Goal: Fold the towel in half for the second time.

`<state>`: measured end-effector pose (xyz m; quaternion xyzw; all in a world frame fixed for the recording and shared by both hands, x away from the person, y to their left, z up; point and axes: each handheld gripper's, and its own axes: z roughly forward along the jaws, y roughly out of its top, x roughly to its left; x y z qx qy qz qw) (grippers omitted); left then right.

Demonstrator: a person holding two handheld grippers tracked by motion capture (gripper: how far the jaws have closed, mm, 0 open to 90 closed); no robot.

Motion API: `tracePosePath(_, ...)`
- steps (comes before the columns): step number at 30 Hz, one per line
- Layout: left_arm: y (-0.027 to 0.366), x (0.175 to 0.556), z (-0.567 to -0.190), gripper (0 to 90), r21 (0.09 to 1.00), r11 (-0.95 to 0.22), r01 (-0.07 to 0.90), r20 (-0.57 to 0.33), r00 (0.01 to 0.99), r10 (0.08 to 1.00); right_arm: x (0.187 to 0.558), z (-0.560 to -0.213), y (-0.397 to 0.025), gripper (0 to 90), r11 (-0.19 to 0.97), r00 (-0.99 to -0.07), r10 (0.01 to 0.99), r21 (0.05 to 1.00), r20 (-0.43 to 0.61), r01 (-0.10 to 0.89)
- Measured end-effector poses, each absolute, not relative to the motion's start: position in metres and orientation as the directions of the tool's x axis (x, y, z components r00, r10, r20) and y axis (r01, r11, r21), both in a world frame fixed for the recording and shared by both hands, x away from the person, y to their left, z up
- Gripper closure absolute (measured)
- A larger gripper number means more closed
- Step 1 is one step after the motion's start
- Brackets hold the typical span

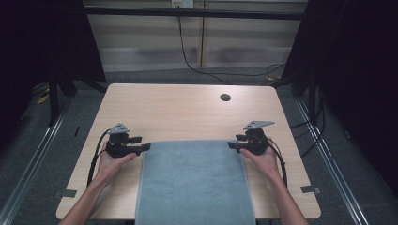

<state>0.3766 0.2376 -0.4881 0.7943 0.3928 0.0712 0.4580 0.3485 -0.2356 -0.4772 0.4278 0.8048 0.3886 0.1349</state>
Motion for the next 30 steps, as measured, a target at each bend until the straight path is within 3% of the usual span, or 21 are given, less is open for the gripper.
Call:
tracePosePath(7, 0.237, 0.389, -0.505, 40.0, 0.771, -0.297, 0.564, -0.239, 0.688, 0.685, 0.376, -0.498, -0.241, 43.2, 0.305, -0.574, 0.804, 0.723, 0.153, 0.620)
tracePosePath(11, 0.230, 0.393, -0.509, 40.2, 0.746, -0.336, 0.575, -0.243, 0.705, 0.666, 0.379, -0.507, -0.239, 47.1, 0.311, -0.587, 0.791, 0.714, 0.171, 0.628)
tracePosePath(15, 0.220, 0.390, -0.510, 54.4, 0.750, -0.377, 0.544, -0.225, 0.744, 0.629, 0.375, -0.505, -0.237, 66.9, 0.326, -0.600, 0.780, 0.702, 0.178, 0.633)
tracePosePath(19, 0.220, 0.390, -0.510, 78.5, 0.743, -0.364, 0.561, -0.265, 0.746, 0.611, 0.372, -0.500, -0.238, 82.2, 0.310, -0.609, 0.765, 0.707, 0.212, 0.635)
tracePosePath(25, 0.219, 0.391, -0.501, 81.7, 0.776, -0.301, 0.555, -0.292, 0.738, 0.608, 0.371, -0.493, -0.246, 86.1, 0.267, -0.606, 0.755, 0.726, 0.252, 0.634)
tracePosePath(26, 0.221, 0.394, -0.489, 81.7, 0.802, -0.245, 0.544, -0.319, 0.738, 0.595, 0.370, -0.483, -0.248, 86.2, 0.248, -0.611, 0.748, 0.746, 0.257, 0.618)
tracePosePath(30, 0.219, 0.404, -0.465, 81.7, 0.836, -0.201, 0.511, -0.310, 0.742, 0.594, 0.375, -0.456, -0.253, 86.3, 0.196, -0.602, 0.757, 0.791, 0.253, 0.579)
